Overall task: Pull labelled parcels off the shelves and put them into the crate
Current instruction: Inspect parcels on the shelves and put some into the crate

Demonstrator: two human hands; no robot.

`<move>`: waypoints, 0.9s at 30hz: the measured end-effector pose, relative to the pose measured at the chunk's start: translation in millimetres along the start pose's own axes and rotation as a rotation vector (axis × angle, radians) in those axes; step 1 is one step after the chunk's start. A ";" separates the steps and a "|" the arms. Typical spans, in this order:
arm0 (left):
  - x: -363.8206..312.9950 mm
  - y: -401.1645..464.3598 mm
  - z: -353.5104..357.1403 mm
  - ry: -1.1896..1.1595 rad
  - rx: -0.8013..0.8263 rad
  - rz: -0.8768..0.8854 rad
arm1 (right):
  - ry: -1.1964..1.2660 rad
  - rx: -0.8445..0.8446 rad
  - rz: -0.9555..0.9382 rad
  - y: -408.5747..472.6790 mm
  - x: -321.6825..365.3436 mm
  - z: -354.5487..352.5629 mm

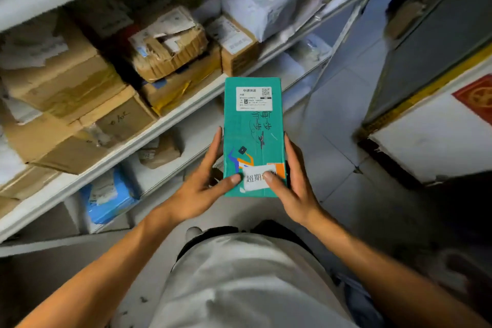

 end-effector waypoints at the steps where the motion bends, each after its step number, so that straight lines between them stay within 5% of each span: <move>1: -1.0 17.6 12.2 -0.026 0.030 -0.021 | -0.009 -0.050 -0.007 -0.2 -3.5 -18.2; 10: -0.8 145.1 123.9 0.029 0.406 -0.228 | -0.057 -0.549 0.086 -29.0 -36.3 -149.1; 27: -20.6 293.7 344.8 0.256 1.082 -0.303 | -0.294 -1.346 0.250 -105.4 -45.1 -297.3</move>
Point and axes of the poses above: each hand's wrist, its own y-axis towards the middle knuckle, its own z-axis out of the palm, x = y × z, the point moved 10 cm from there along y, towards the middle knuckle
